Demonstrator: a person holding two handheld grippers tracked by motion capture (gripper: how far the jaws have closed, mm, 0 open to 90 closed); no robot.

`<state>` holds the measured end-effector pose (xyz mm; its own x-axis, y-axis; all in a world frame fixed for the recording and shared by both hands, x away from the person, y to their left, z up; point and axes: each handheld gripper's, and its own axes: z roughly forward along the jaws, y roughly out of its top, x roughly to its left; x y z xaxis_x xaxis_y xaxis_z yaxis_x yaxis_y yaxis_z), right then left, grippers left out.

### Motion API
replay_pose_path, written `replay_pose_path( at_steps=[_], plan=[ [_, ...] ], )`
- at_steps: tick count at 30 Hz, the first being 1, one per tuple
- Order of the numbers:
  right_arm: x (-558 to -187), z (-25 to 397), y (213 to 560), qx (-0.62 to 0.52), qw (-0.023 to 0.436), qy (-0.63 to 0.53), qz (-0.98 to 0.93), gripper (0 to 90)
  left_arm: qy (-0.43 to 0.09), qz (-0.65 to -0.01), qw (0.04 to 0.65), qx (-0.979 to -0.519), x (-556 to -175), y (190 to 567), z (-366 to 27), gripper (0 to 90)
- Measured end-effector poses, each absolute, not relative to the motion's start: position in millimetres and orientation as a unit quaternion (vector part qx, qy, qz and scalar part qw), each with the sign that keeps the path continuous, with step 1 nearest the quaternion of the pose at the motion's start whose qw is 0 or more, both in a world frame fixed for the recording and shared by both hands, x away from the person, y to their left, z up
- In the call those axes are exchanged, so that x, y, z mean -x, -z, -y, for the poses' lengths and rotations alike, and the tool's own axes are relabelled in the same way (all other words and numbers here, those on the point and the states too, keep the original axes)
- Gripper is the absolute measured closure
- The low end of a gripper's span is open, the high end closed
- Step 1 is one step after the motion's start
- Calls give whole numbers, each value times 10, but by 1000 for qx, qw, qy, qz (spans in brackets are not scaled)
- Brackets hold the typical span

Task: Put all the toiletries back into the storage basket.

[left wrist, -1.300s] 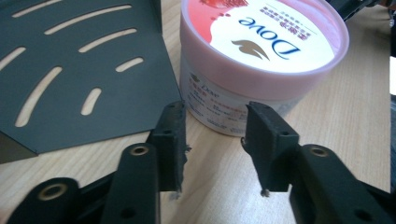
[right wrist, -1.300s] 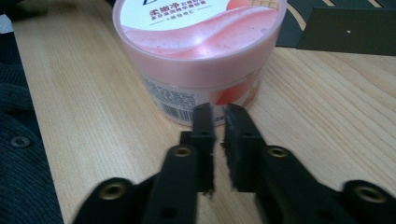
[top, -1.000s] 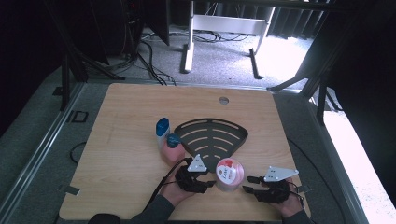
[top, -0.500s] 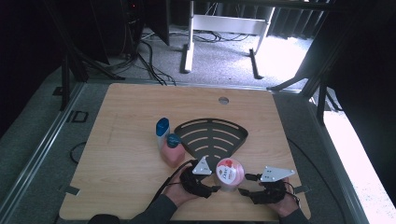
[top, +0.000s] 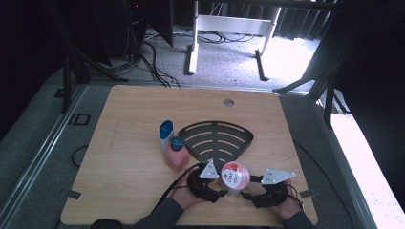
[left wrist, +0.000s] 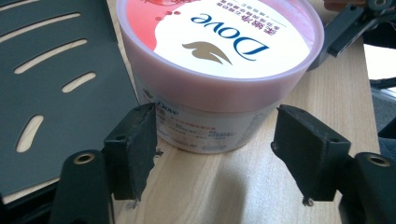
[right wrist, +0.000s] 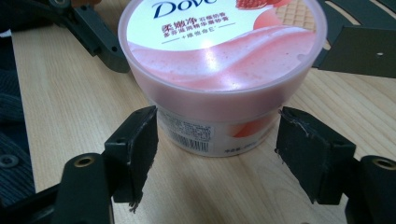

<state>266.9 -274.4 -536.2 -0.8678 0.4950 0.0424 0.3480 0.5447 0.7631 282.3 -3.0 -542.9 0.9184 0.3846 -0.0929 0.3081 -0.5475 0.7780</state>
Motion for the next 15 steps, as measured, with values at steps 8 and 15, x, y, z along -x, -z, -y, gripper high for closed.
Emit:
replay_pose_path(
  at_steps=[8,15],
  plan=[
    [-2699,2717,5356,-230,94,-416,-875,229,-56,-187,442,-876,-2833,5430,47,262],
    [-2687,2692,5332,-223,109,-413,-876,221,-79,-170,437,-880,-2818,5389,63,256]
  ],
)
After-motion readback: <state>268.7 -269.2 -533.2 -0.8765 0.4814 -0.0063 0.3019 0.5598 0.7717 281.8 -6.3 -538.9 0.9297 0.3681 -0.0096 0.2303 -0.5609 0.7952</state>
